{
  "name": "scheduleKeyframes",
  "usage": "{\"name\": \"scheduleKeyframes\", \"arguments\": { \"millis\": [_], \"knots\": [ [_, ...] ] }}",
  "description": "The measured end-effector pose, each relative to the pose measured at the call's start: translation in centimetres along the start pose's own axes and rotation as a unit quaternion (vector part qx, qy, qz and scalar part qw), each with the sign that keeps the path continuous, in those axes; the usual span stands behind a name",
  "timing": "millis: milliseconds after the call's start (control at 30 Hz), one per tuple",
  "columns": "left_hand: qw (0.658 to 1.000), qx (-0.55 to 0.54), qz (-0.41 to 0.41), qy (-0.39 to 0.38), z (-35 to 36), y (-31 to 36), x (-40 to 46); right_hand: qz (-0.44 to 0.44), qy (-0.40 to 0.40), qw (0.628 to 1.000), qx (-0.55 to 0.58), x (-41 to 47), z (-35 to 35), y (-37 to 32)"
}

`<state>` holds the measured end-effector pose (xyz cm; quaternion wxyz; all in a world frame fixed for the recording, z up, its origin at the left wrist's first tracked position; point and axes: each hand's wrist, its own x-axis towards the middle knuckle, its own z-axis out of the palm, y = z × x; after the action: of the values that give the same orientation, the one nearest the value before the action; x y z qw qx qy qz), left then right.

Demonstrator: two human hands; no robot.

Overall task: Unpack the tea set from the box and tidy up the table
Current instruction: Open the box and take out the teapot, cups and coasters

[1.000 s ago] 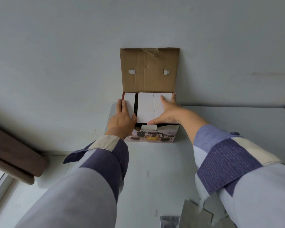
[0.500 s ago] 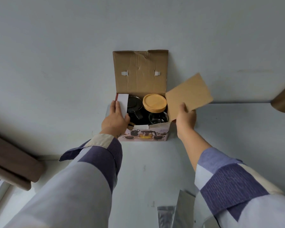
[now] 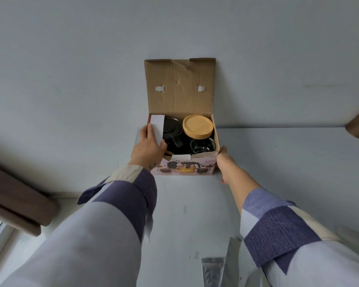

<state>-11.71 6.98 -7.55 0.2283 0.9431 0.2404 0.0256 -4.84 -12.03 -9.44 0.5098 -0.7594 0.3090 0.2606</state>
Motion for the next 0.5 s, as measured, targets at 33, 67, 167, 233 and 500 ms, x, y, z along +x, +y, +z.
{"name": "scheduleKeyframes", "arguments": {
  "millis": [33, 67, 167, 233, 500],
  "knots": [
    [1.000, -0.016, -0.009, -0.006, -0.4, 0.1, 0.0, -0.017, 0.028, 0.999, -0.027, 0.1, -0.1, -0.2],
    [0.999, -0.036, -0.016, -0.001, -0.9, 0.3, -0.1, -0.048, 0.043, 0.997, -0.044, -0.1, -0.3, -0.5],
    [0.979, -0.165, -0.061, 0.100, -2.1, -0.2, -0.4, -0.168, 0.048, 0.984, -0.041, -0.6, -1.1, -1.5],
    [0.956, -0.216, -0.103, 0.170, -2.5, -1.4, -0.6, -0.240, 0.037, 0.968, -0.068, -1.2, -0.8, -2.4],
    [0.982, -0.131, -0.111, 0.081, -0.8, -1.7, -1.4, -0.299, 0.038, 0.943, -0.138, -1.4, 0.7, -2.5]
  ]
}}
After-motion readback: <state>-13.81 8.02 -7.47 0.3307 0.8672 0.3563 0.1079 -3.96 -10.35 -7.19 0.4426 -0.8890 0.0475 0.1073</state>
